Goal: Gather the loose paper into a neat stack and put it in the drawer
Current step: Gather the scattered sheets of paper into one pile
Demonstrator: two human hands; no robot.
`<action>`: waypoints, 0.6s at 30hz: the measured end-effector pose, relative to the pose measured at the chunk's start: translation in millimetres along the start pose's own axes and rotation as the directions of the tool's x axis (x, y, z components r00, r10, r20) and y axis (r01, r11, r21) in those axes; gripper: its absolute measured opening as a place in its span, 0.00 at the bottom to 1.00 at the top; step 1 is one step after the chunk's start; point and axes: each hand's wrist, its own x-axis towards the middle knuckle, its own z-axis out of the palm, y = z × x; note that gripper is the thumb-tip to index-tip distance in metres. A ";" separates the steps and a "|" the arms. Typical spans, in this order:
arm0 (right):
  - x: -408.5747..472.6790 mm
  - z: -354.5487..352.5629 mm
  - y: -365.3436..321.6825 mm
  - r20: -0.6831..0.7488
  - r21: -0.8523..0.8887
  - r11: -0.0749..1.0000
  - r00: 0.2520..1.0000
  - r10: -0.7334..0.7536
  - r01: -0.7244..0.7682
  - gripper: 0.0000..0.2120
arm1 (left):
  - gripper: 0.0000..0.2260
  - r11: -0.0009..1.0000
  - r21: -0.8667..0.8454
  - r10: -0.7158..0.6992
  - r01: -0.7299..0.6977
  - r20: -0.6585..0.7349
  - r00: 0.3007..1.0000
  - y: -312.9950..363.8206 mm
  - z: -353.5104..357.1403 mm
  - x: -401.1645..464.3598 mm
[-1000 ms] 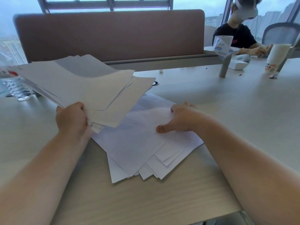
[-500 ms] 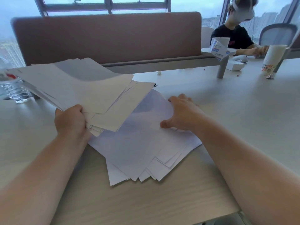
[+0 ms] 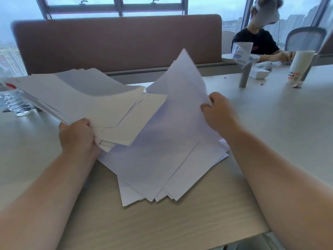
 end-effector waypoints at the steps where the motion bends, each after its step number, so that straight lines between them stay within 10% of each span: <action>1: 1.2 -2.9 0.6 -0.048 0.048 0.999 0.999 0.024 -0.021 0.06 | 0.13 1.000 -0.001 -0.001 0.001 -0.001 1.000 -0.4 0.0 0.5; 8: 7.3 -21.4 2.5 -0.321 0.675 0.728 0.842 0.435 -0.119 0.04 | 0.11 0.980 0.188 0.057 -0.058 0.013 0.998 0.5 -5.4 6.6; 13: 12.6 -26.8 0.6 0.116 0.975 0.083 0.796 0.594 -0.204 0.07 | 0.11 0.938 0.322 0.101 -0.126 0.093 0.991 -1.3 -3.9 5.9; 18: 2.0 -2.2 -9.1 0.209 0.857 0.356 0.882 0.422 -0.373 0.08 | 0.13 0.929 0.347 0.011 -0.127 0.316 0.949 -3.6 1.2 1.2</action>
